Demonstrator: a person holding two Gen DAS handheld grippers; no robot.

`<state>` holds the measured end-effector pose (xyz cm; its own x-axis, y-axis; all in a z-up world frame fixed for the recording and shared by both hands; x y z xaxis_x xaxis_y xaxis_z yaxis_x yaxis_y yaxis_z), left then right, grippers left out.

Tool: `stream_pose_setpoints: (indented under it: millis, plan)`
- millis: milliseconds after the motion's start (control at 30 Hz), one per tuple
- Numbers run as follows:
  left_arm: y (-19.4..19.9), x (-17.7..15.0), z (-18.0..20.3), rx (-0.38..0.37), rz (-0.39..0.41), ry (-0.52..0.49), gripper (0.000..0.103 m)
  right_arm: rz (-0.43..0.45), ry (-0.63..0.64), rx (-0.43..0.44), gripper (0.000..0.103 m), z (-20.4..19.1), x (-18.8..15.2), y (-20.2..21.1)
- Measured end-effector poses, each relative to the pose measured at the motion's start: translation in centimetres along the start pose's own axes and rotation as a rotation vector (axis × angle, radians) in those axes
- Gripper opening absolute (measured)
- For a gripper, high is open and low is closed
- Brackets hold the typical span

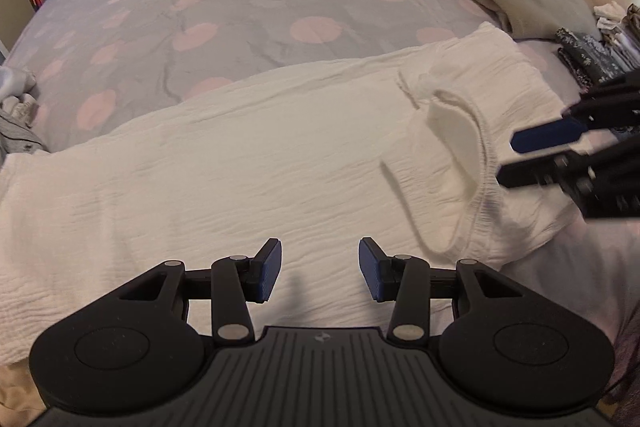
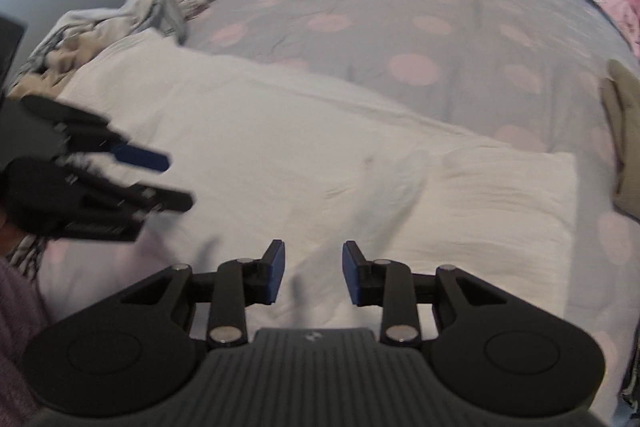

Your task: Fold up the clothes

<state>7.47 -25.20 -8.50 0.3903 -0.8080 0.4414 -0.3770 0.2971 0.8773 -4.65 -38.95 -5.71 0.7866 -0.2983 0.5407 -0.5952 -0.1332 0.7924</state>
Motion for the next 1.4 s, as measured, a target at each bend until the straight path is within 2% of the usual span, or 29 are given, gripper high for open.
stream_pose_setpoints:
  millis: [67, 100, 133, 233, 267, 300, 333, 433, 533, 600, 733, 767, 867, 933, 1000, 1100, 1133, 1200, 1400]
  plan:
    - [-0.5, 0.1, 0.1, 0.006, -0.01, 0.003, 0.041, 0.007, -0.05, -0.012, 0.038, 1.3, 0.9, -1.0]
    - [-0.8, 0.2, 0.1, 0.009, -0.016, 0.004, 0.041, 0.01, -0.07, -0.021, 0.045, 1.8, 1.3, -1.5]
    - [-1.1, 0.4, 0.1, 0.009, -0.022, 0.008, 0.041, 0.012, -0.084, -0.03, 0.048, 2.0, 1.6, -2.0]
    - [-1.8, 1.1, -0.1, -0.003, -0.036, 0.035, 0.041, -0.001, -0.095, -0.049, 0.048, 2.0, 2.3, -3.8]
    - [-1.9, 1.3, -0.1, -0.007, -0.037, 0.04, 0.041, -0.012, -0.091, -0.063, 0.045, 2.0, 2.4, -4.4]
    - [-2.0, 1.4, -0.2, -0.008, -0.038, 0.044, 0.041, -0.025, -0.085, -0.08, 0.029, 1.9, 2.5, -4.9]
    - [-2.1, 1.6, -0.2, -0.01, -0.038, 0.046, 0.041, -0.041, -0.078, -0.096, 0.023, 1.9, 2.4, -5.3]
    - [-2.4, 1.9, -0.2, -0.021, -0.041, 0.047, 0.041, -0.047, -0.056, -0.07, 0.018, 1.4, 2.5, -5.4]
    - [-2.6, 2.1, -0.2, -0.038, -0.038, 0.059, 0.041, -0.052, -0.073, 0.03, 0.009, 0.5, 2.8, -4.9]
    - [-2.7, 2.3, -0.2, -0.048, -0.034, 0.068, 0.041, -0.076, -0.083, 0.074, 0.01, -0.2, 2.8, -5.0]
    - [-3.0, 2.6, -0.3, -0.067, -0.027, 0.085, 0.041, -0.146, -0.067, 0.04, 0.017, -0.1, 1.7, -7.5]
    - [-3.1, 2.7, -0.3, -0.071, -0.026, 0.09, 0.041, -0.162, -0.074, 0.041, 0.023, 0.1, 1.3, -8.1]
    - [-3.3, 3.0, -0.3, -0.086, -0.02, 0.103, 0.041, -0.201, -0.079, 0.043, 0.025, 0.5, 0.4, -9.4]
    - [-3.1, 3.2, -0.3, -0.107, -0.012, 0.122, 0.041, -0.184, -0.075, 0.056, 0.026, 0.4, 0.6, -8.3]
    - [-2.9, 3.4, -0.2, -0.132, -0.003, 0.144, 0.041, -0.164, -0.076, 0.073, 0.035, 0.4, 0.9, -7.1]
    - [-2.5, 3.6, -0.1, -0.17, 0.008, 0.181, 0.041, -0.111, -0.081, 0.056, 0.035, 1.0, 1.4, -4.4]
    - [-2.4, 3.7, -0.1, -0.184, 0.008, 0.195, 0.041, -0.093, -0.083, 0.049, 0.034, 1.2, 1.5, -3.5]
    - [-2.4, 3.8, 0.1, -0.199, 0.003, 0.205, 0.041, -0.087, -0.078, 0.022, 0.012, 1.8, 1.2, -2.4]
    - [-2.7, 3.6, 1.2, -0.205, -0.018, 0.186, 0.041, -0.11, -0.044, 0.094, 0.01, 0.9, -1.5, -3.0]
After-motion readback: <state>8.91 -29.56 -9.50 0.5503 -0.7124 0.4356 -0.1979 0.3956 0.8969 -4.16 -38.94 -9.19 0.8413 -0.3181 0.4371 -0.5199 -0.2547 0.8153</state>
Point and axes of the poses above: each gripper's, at about its wrist camera, not at the fingertips, and y roughly against the way its jaws point, z to its right, x to its top, the point moved 5 cm from there along -y, roughly the way its jaws point, and after that the axes turned 11 degrees about x, right-handed, at the moved point
